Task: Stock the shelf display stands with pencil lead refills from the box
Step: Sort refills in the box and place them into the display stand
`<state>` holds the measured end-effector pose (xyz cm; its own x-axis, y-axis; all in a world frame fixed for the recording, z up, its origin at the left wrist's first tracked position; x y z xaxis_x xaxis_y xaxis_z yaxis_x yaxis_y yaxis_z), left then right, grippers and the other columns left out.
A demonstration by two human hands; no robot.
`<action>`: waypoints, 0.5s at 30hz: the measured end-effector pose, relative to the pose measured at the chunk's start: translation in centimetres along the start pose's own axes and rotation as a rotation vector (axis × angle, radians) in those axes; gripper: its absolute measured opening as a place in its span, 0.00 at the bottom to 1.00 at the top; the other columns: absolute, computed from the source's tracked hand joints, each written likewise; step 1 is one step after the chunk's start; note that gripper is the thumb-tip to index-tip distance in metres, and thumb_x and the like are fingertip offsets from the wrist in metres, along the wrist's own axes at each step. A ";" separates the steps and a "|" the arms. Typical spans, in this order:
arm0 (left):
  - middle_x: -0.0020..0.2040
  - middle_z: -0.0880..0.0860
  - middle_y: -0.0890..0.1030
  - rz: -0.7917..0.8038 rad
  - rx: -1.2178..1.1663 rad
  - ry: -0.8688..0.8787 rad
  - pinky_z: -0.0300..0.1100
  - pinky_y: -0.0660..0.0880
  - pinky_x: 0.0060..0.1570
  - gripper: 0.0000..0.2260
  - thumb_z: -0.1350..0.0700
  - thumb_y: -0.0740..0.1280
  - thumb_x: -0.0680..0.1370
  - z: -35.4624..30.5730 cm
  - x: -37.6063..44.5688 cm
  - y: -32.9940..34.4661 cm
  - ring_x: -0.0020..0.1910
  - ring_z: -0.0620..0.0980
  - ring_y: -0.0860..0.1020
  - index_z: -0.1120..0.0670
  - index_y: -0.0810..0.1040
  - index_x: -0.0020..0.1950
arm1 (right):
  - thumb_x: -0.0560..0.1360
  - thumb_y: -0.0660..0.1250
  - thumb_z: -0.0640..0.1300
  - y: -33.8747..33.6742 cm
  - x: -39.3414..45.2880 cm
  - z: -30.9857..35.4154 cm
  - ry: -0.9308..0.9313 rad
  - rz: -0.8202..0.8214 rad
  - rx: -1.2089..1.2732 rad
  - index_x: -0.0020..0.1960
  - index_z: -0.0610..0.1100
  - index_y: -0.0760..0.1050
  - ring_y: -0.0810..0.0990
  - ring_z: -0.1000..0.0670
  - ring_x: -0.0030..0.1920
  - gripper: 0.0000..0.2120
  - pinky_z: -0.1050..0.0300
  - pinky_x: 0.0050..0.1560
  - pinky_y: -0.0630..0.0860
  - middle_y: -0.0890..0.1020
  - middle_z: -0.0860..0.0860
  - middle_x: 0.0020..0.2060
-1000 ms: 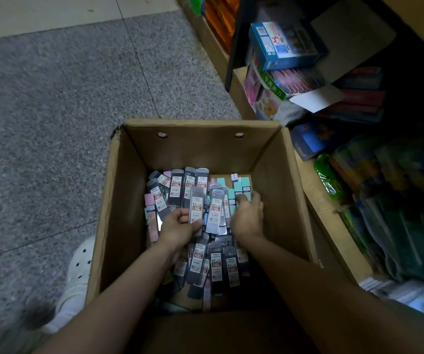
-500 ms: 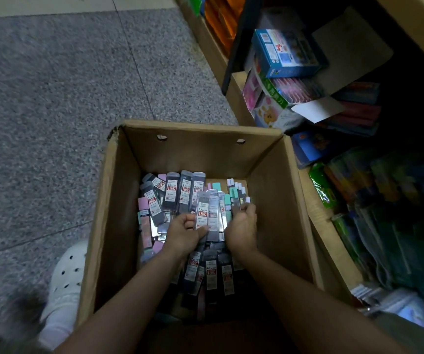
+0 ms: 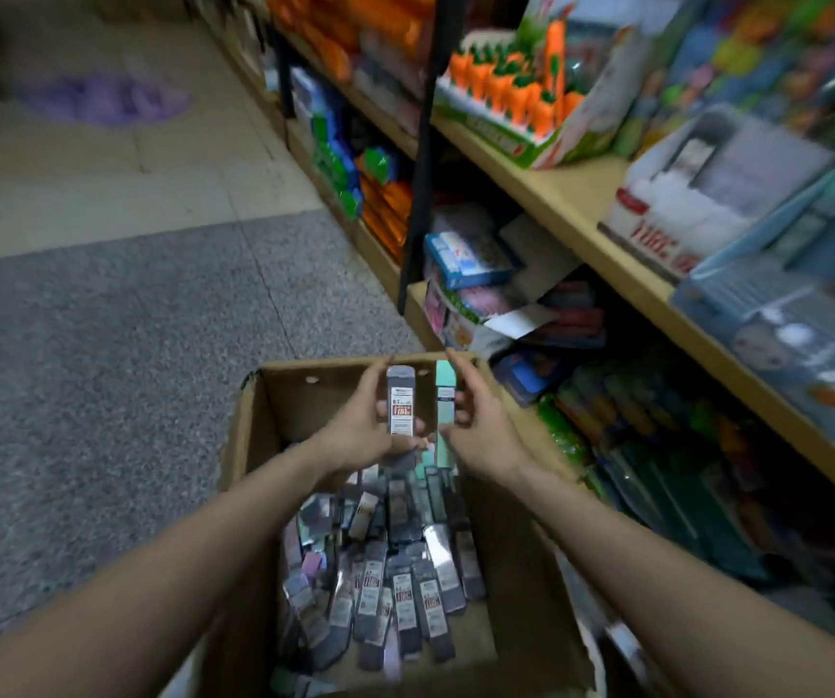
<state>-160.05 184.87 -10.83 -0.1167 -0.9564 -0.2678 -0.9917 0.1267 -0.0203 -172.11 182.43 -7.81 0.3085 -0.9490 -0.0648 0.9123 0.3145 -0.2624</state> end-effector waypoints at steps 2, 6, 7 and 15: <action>0.54 0.64 0.80 0.108 0.061 0.068 0.47 0.81 0.46 0.46 0.74 0.71 0.70 -4.7 -0.4 1.6 0.48 0.56 0.83 0.41 0.51 0.74 | 0.69 0.65 0.21 -2.5 -0.6 4.2 -0.044 -0.011 -0.109 0.73 0.45 0.62 0.79 0.65 0.34 0.37 0.69 0.35 0.76 0.78 0.54 0.42; 0.54 0.60 0.78 0.226 0.089 0.248 0.48 0.81 0.47 0.42 0.78 0.69 0.69 -12.4 -1.4 5.5 0.46 0.49 0.83 0.50 0.56 0.73 | 0.68 0.72 0.30 -8.8 -3.3 11.3 -0.121 -0.160 -0.280 0.69 0.51 0.64 0.80 0.62 0.34 0.36 0.66 0.37 0.77 0.78 0.52 0.42; 0.52 0.58 0.79 0.246 0.063 0.283 0.44 0.81 0.43 0.40 0.79 0.68 0.69 -13.8 -1.6 6.6 0.44 0.47 0.83 0.51 0.56 0.72 | 0.67 0.74 0.32 -10.3 -4.1 12.7 -0.131 -0.191 -0.310 0.67 0.53 0.64 0.81 0.60 0.36 0.36 0.62 0.37 0.79 0.79 0.50 0.44; 0.46 0.57 0.84 0.419 -0.166 0.328 0.48 0.81 0.40 0.34 0.70 0.68 0.75 -19.3 -0.7 16.4 0.48 0.54 0.84 0.37 0.62 0.67 | 0.74 0.72 0.43 -22.8 -11.2 21.2 -0.237 -0.509 -0.572 0.58 0.54 0.64 0.82 0.60 0.33 0.20 0.63 0.37 0.80 0.79 0.56 0.42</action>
<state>-177.30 182.53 7.66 -0.4873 -0.8681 0.0943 -0.8488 0.4962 0.1825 -190.62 186.38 19.31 -0.0006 -0.9231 0.3846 0.6964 -0.2764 -0.6623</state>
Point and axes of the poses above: each hand's wrist, its own x-axis towards the middle knuckle, its own y-axis out of the palm, z = x × y, the point moved 10 cm from there along x, towards the middle knuckle
